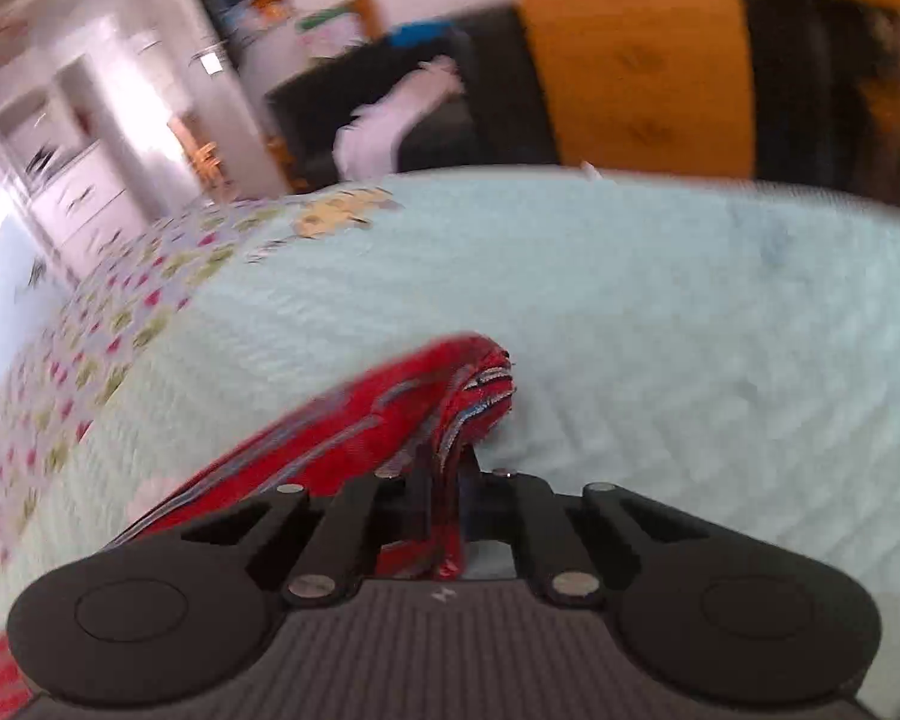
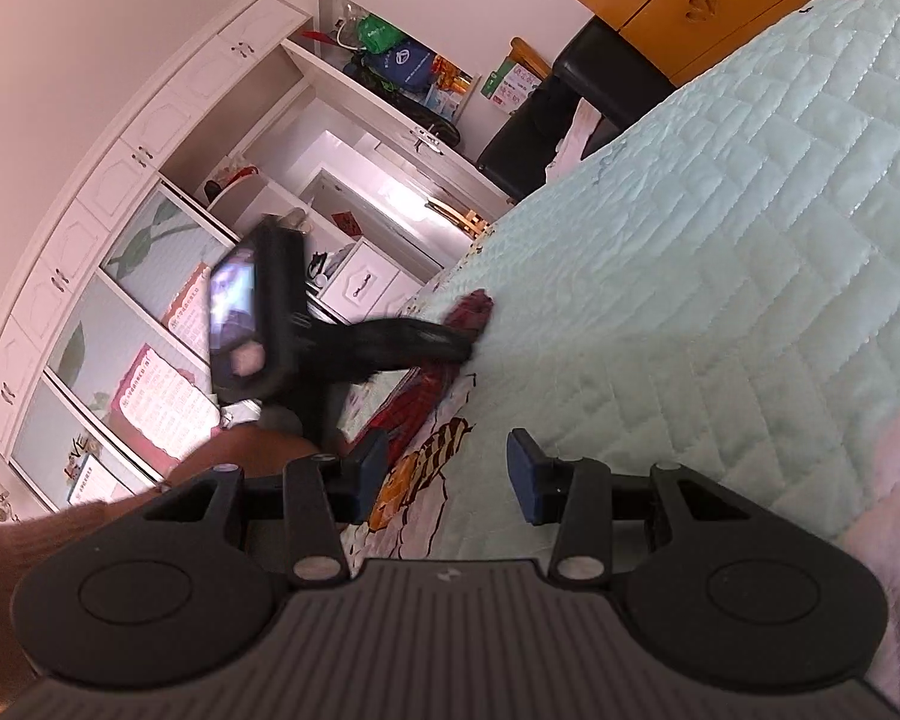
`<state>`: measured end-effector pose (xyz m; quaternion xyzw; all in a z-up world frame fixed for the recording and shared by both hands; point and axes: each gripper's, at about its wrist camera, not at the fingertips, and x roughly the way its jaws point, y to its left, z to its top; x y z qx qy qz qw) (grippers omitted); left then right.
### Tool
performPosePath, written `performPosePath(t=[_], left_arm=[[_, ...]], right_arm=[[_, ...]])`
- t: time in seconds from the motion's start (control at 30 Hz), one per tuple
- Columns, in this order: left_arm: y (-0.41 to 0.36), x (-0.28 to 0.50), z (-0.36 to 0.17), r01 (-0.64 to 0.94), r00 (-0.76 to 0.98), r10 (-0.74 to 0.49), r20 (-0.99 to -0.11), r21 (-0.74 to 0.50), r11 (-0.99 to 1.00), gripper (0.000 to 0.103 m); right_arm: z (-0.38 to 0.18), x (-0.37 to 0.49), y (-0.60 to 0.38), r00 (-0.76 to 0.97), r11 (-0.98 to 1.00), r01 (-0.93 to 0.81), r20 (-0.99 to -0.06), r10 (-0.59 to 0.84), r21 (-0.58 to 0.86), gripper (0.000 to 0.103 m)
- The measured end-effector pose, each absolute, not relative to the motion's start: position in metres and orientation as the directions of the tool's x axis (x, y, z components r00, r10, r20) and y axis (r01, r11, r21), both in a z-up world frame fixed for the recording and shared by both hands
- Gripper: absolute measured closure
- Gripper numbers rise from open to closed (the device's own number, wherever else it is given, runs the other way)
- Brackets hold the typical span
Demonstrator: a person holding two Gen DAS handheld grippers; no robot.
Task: Fold clothes
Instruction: 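Grasp the red plaid shirt edge with the left gripper and lift it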
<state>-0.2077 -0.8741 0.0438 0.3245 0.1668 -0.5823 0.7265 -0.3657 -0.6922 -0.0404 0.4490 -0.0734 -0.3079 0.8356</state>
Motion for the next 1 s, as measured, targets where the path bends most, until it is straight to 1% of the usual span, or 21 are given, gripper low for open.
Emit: performPosePath(t=[0.13,0.23,0.27,0.33,0.37,0.4,0.47,0.5,0.53,0.57,0.6,0.67,0.7,0.77,0.83,0.9,1.0], left_arm=[[-0.828,-0.171,0.106,0.974,0.223,-0.818,-0.531,0.14,0.175,0.097],[-0.782,-0.13,0.154,0.974,0.225,-0.859,-0.461,0.078,0.213,0.097],[-0.763,-0.113,0.169,0.973,0.222,-0.865,-0.45,0.045,0.226,0.097],[-0.726,-0.081,0.198,0.969,0.214,-0.876,-0.433,-0.018,0.245,0.097],[-0.708,-0.064,0.211,0.966,0.214,-0.878,-0.427,-0.044,0.256,0.097],[-0.691,-0.049,0.223,0.962,0.211,-0.88,-0.426,-0.068,0.263,0.097],[-0.661,-0.03,0.242,0.958,0.208,-0.88,-0.427,-0.093,0.272,0.097],[-0.647,-0.023,0.251,0.956,0.209,-0.88,-0.427,-0.099,0.276,0.097],[-0.634,-0.016,0.259,0.954,0.211,-0.879,-0.427,-0.105,0.28,0.097],[-0.621,-0.01,0.267,0.953,0.212,-0.879,-0.428,-0.111,0.284,0.097],[-0.607,-0.003,0.276,0.951,0.213,-0.878,-0.428,-0.117,0.288,0.097],[-0.586,0.007,0.286,0.945,0.217,-0.881,-0.421,-0.137,0.298,0.097],[-0.577,0.013,0.288,0.941,0.222,-0.88,-0.419,-0.145,0.307,0.097],[-0.563,0.021,0.29,0.932,0.225,-0.879,-0.42,-0.169,0.32,0.097],[-0.551,0.031,0.291,0.925,0.226,-0.876,-0.426,-0.188,0.33,0.097],[-0.541,0.037,0.292,0.921,0.224,-0.873,-0.433,-0.199,0.334,0.097],[-0.525,0.052,0.296,0.907,0.22,-0.877,-0.428,-0.242,0.346,0.097]], right_arm=[[-0.039,-0.363,-0.692,0.798,0.41,0.468,-0.175,-0.577,0.783,0.059],[-0.036,-0.362,-0.694,0.801,0.406,0.475,-0.191,-0.568,0.781,0.059],[-0.033,-0.361,-0.694,0.802,0.407,0.485,-0.209,-0.559,0.774,0.058],[-0.022,-0.355,-0.693,0.813,0.414,0.515,-0.276,-0.512,0.751,0.057],[-0.014,-0.351,-0.69,0.833,0.416,0.514,-0.32,-0.452,0.751,0.056],[-0.006,-0.347,-0.681,0.869,0.411,0.471,-0.33,-0.368,0.781,0.056],[0.011,-0.344,-0.648,0.945,0.383,0.318,-0.259,-0.197,0.867,0.056],[0.022,-0.34,-0.626,0.967,0.393,0.254,-0.225,-0.12,0.883,0.056],[0.034,-0.335,-0.601,0.976,0.426,0.212,-0.216,-0.038,0.88,0.057],[0.042,-0.329,-0.579,0.971,0.465,0.199,-0.237,0.025,0.863,0.056],[0.046,-0.322,-0.561,0.958,0.498,0.212,-0.28,0.065,0.841,0.056],[0.04,-0.301,-0.533,0.909,0.539,0.276,-0.399,0.123,0.795,0.056],[0.035,-0.289,-0.523,0.883,0.555,0.304,-0.447,0.141,0.774,0.056],[0.026,-0.263,-0.512,0.855,0.577,0.345,-0.502,0.134,0.741,0.056],[0.021,-0.24,-0.511,0.854,0.58,0.366,-0.51,0.101,0.728,0.055],[0.017,-0.215,-0.51,0.855,0.582,0.383,-0.514,0.072,0.717,0.047],[0.013,-0.178,-0.515,0.858,0.57,0.389,-0.51,0.062,0.723,0.041]])
